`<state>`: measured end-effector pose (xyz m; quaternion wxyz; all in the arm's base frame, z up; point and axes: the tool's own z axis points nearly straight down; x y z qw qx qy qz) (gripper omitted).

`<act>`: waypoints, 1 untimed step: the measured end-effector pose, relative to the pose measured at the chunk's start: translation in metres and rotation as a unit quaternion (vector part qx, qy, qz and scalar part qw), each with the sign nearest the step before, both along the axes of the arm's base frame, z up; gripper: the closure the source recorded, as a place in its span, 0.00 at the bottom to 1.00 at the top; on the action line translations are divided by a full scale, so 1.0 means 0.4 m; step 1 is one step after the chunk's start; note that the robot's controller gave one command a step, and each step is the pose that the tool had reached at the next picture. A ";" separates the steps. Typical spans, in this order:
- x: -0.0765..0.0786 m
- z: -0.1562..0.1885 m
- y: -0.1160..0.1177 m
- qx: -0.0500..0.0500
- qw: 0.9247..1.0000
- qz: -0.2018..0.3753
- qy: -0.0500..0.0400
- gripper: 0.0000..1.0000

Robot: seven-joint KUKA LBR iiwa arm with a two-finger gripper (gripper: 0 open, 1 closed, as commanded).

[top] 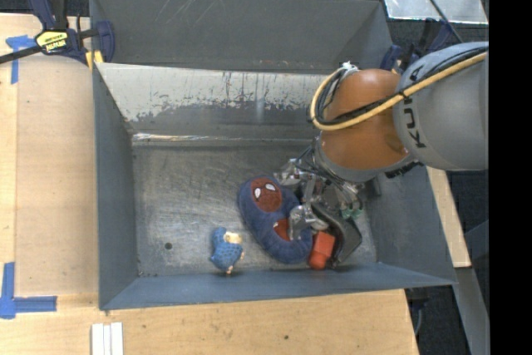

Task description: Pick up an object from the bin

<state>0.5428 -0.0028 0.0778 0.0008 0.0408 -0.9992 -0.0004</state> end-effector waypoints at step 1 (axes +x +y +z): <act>0.027 0.466 -0.029 -0.001 1.000 -0.001 -0.007 1.00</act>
Offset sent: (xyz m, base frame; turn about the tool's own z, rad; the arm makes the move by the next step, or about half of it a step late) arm 0.0083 -0.0114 0.1811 0.0019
